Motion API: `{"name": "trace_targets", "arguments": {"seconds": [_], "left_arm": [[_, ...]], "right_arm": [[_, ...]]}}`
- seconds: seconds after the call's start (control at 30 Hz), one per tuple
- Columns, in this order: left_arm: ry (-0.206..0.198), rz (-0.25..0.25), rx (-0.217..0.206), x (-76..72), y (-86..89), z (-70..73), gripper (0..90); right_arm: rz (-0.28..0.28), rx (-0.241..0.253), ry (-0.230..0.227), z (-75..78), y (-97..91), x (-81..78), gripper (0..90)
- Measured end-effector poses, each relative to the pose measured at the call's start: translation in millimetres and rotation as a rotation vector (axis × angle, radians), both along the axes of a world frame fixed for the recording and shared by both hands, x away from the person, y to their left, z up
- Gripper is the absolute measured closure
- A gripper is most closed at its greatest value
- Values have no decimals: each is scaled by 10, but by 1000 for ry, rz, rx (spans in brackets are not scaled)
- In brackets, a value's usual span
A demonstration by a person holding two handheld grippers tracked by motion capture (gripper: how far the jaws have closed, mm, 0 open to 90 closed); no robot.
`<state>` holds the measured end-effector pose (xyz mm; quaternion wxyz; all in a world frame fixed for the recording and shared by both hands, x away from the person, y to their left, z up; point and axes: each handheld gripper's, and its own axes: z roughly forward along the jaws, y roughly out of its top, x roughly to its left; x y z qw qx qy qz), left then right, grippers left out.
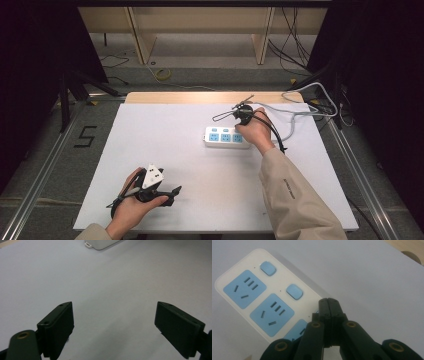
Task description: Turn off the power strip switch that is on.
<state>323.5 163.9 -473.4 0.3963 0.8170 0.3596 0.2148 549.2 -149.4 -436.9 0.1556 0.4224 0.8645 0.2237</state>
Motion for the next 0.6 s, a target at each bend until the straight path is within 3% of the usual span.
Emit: {"name": "trace_targets", "arguments": {"seconds": [0.6], "left_arm": [[2, 3, 3, -1, 3, -2, 155]], "right_arm": [[10, 53, -37, 106, -193, -195, 900]]}}
